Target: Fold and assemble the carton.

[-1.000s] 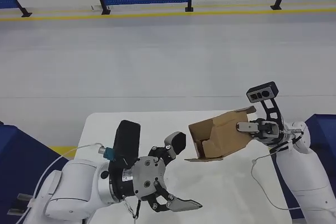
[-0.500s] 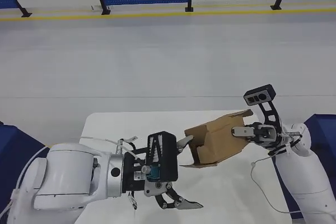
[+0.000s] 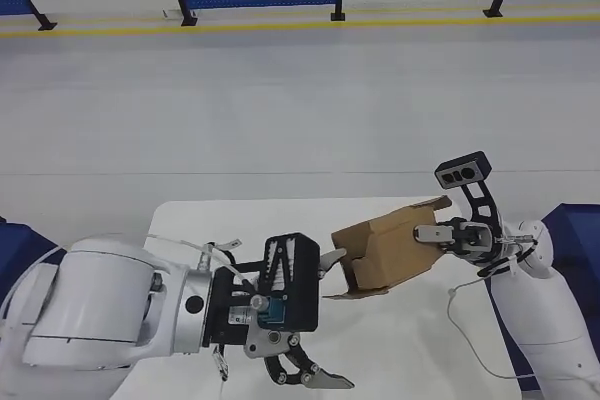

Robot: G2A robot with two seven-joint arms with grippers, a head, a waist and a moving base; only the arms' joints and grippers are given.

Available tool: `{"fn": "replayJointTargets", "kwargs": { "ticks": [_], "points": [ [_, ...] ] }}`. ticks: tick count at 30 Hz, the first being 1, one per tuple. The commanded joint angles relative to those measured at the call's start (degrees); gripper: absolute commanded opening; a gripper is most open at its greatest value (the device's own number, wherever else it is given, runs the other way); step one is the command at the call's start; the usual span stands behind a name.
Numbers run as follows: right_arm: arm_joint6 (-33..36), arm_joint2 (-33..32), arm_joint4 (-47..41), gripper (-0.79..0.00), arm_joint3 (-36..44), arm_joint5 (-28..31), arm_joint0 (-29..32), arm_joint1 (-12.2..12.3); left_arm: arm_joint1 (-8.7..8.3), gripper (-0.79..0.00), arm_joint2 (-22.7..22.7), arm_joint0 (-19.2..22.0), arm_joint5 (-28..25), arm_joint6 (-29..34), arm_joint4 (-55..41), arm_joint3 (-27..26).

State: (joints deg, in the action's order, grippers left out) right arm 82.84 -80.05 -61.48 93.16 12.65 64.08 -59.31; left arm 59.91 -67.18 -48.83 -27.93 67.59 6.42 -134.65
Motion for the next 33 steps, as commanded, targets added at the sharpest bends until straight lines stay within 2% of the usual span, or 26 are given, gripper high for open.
{"fn": "replayJointTargets", "kwargs": {
  "ticks": [1,14,33],
  "points": [
    [0.05,0.07,0.09,-0.785,0.03,-0.18,-0.07,-0.06,-0.17,0.0,0.08,0.53,0.65,1.24,-1.23,0.0],
    [0.19,0.46,0.56,-0.785,-0.46,-0.49,-0.96,-0.5,-0.25,0.0,5.51,2.54,1.63,1.07,-0.7,0.0],
    [-0.19,0.95,1.15,-0.785,0.37,-0.56,-0.46,-1.07,-0.2,0.0,9.63,4.48,4.07,-1.82,3.03,0.0]
  ]
}}
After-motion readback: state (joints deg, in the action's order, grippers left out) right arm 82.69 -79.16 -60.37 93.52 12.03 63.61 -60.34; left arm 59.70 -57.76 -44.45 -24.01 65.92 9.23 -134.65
